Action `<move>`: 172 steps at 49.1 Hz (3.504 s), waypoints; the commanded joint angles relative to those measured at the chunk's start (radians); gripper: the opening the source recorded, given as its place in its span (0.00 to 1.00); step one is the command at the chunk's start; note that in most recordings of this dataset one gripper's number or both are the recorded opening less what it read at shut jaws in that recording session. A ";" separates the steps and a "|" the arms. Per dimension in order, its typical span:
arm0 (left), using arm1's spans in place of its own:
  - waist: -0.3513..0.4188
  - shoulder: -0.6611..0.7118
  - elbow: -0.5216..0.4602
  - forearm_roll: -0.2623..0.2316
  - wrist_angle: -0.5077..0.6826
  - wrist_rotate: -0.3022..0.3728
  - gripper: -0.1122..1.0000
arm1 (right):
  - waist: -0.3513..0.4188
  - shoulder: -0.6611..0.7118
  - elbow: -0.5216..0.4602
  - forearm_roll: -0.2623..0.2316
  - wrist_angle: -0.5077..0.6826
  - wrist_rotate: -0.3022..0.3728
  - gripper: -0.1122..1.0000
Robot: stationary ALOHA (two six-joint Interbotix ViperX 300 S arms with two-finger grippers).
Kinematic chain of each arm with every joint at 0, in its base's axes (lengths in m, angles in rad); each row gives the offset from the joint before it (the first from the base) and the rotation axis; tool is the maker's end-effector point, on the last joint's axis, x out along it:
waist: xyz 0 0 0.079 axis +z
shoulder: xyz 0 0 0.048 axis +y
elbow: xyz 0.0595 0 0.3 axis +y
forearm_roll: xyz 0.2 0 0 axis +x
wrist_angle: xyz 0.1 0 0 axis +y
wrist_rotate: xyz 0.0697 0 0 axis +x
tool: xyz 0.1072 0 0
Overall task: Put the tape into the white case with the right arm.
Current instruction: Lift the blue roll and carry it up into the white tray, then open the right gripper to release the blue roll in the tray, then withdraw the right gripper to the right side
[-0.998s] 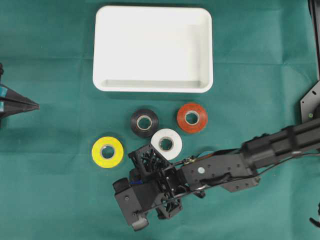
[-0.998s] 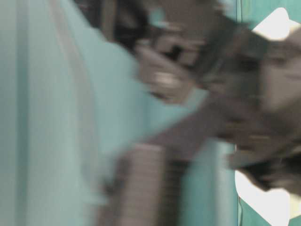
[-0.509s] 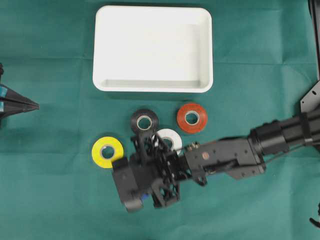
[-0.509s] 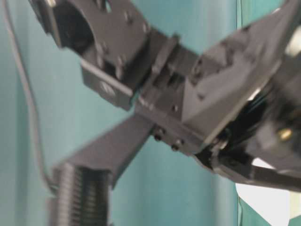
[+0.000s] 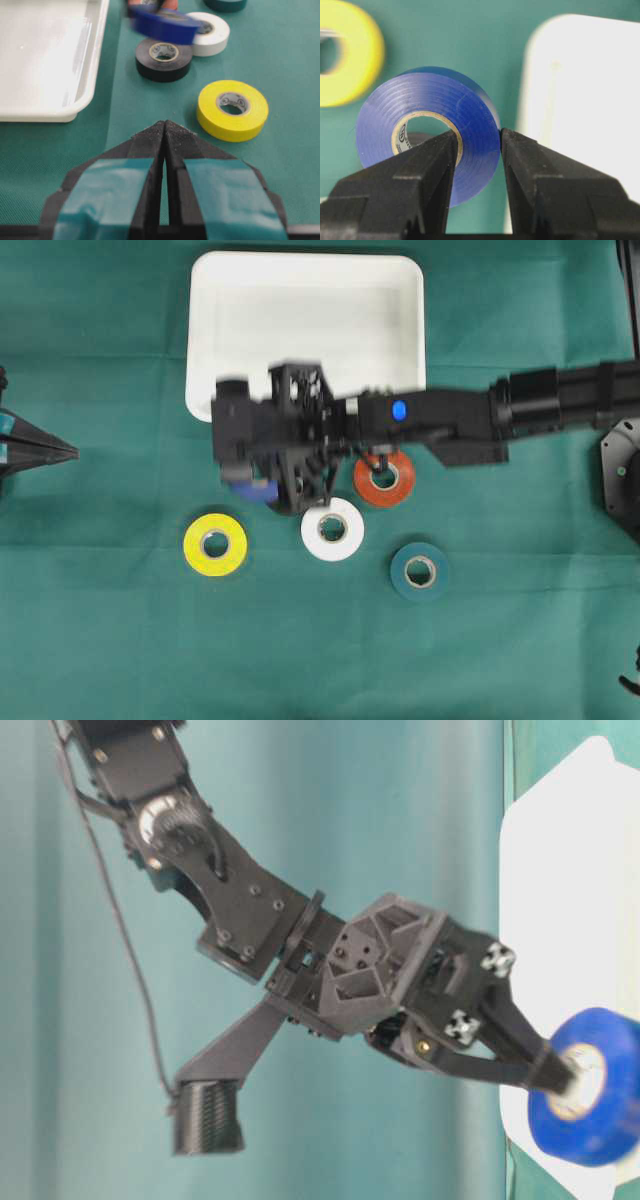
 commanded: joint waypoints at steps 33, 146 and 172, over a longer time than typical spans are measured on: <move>-0.003 0.008 -0.009 -0.002 -0.005 0.000 0.10 | -0.213 -0.057 0.035 -0.048 -0.038 0.005 0.11; -0.003 0.008 -0.008 -0.002 -0.005 0.000 0.10 | -0.219 -0.551 0.719 -0.044 -0.311 0.008 0.50; 0.000 0.008 -0.008 -0.002 -0.005 0.002 0.10 | -0.221 -0.881 1.043 -0.044 -0.445 0.141 0.50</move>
